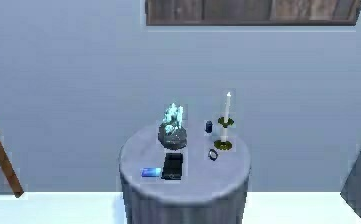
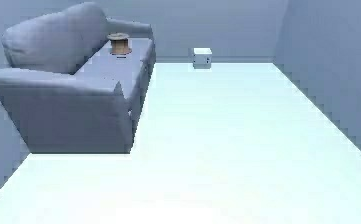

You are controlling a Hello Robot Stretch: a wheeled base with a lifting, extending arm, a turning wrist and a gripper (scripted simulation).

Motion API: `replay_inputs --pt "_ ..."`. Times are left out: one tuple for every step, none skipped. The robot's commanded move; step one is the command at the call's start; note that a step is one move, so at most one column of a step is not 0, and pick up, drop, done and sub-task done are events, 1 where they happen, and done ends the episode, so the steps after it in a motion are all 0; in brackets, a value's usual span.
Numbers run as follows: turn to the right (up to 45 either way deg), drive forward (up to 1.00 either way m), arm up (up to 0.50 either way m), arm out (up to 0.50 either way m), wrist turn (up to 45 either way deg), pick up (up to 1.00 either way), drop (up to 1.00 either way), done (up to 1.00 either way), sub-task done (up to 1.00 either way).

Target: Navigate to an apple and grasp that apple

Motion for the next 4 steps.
replay_inputs --pt "45.0 0.00 0.00 0.00 0.0 0.00 0.00 0.00 0.00" --pt "45.0 0.00 0.00 0.00 0.0 0.00 0.00 0.00 0.00" --pt "45.0 0.00 0.00 0.00 0.0 0.00 0.00 0.00 0.00" --pt "42.0 0.00 0.00 0.00 0.0 0.00 0.00 0.00 0.00"
